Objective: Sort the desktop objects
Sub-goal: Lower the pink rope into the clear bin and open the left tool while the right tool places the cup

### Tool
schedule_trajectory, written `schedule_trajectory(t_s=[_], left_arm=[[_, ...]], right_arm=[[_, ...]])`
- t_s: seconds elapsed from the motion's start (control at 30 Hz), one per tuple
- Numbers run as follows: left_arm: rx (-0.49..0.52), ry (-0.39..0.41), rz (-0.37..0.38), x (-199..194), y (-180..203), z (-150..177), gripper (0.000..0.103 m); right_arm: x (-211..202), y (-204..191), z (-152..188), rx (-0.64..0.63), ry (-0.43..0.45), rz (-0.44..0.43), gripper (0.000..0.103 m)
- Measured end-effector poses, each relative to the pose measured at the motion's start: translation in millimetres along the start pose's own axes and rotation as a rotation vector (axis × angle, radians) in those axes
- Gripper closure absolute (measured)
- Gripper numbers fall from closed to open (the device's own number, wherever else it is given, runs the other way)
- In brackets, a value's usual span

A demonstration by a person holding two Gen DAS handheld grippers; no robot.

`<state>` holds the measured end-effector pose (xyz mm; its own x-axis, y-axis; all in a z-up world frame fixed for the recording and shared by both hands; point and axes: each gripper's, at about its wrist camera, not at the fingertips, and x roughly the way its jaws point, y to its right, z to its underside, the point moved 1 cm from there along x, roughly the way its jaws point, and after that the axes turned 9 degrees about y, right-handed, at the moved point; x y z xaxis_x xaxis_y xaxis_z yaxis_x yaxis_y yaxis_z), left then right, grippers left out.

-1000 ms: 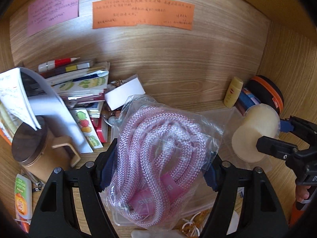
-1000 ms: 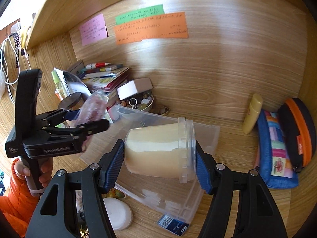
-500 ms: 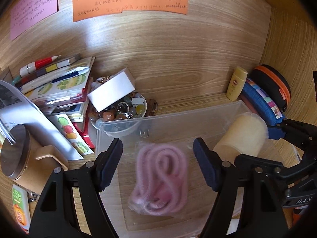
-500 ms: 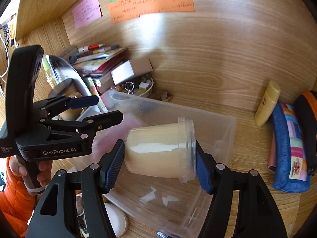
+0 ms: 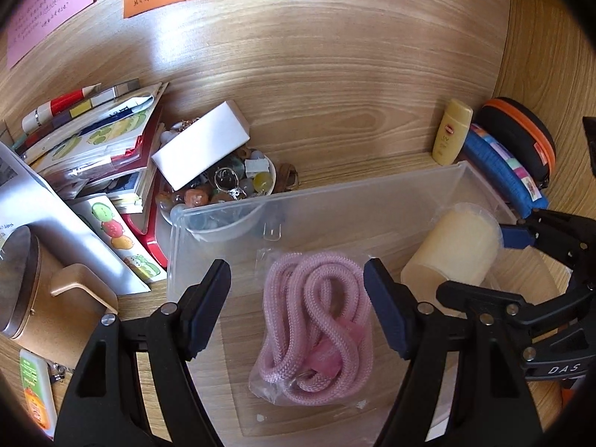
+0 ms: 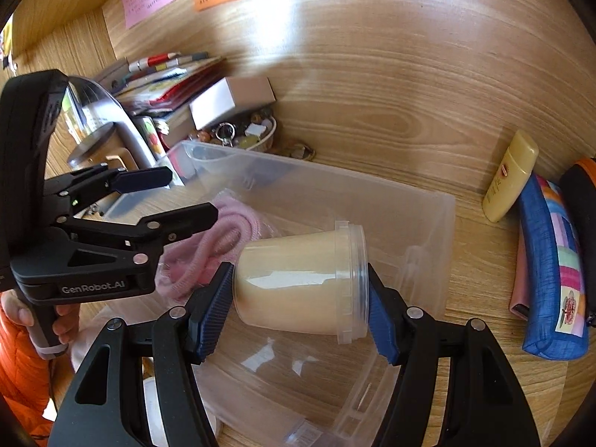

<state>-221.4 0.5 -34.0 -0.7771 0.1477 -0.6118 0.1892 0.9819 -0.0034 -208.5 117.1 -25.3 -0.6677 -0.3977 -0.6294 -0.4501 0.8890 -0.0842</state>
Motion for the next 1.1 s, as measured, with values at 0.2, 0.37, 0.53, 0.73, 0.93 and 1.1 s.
schedule_trajectory(t_s=[0.2,0.37,0.53,0.73,0.93,1.1], left_arm=[[0.005,-0.006,0.000,1.5,-0.9,2.1,0.028],[0.017,0.004,-0.012,-0.5,-1.7,3.0,0.022],[0.027,0.032,-0.016,-8.5,-0.4,-1.0,0.015],[0.030,0.063,-0.029,-20.8,0.1,-8.1,0.012],[0.022,0.096,-0.047,-39.4,-1.7,-13.8,0.007],[0.002,0.111,-0.065,-55.5,-3.6,-15.0,0.004]], right_arm=[[-15.3,-0.5,-5.7,-0.026,0.066,0.016,0.041],[-13.0,0.1,-7.2,-0.025,0.054,0.023,0.041],[-14.5,-1.9,-9.4,-0.035,0.048,0.026,0.039],[-29.0,-4.2,-14.0,-0.047,0.083,0.042,0.025],[-50.2,-9.0,-19.9,-0.073,0.133,0.074,0.019],[-70.0,-15.5,-20.0,-0.097,0.170,0.092,0.016]])
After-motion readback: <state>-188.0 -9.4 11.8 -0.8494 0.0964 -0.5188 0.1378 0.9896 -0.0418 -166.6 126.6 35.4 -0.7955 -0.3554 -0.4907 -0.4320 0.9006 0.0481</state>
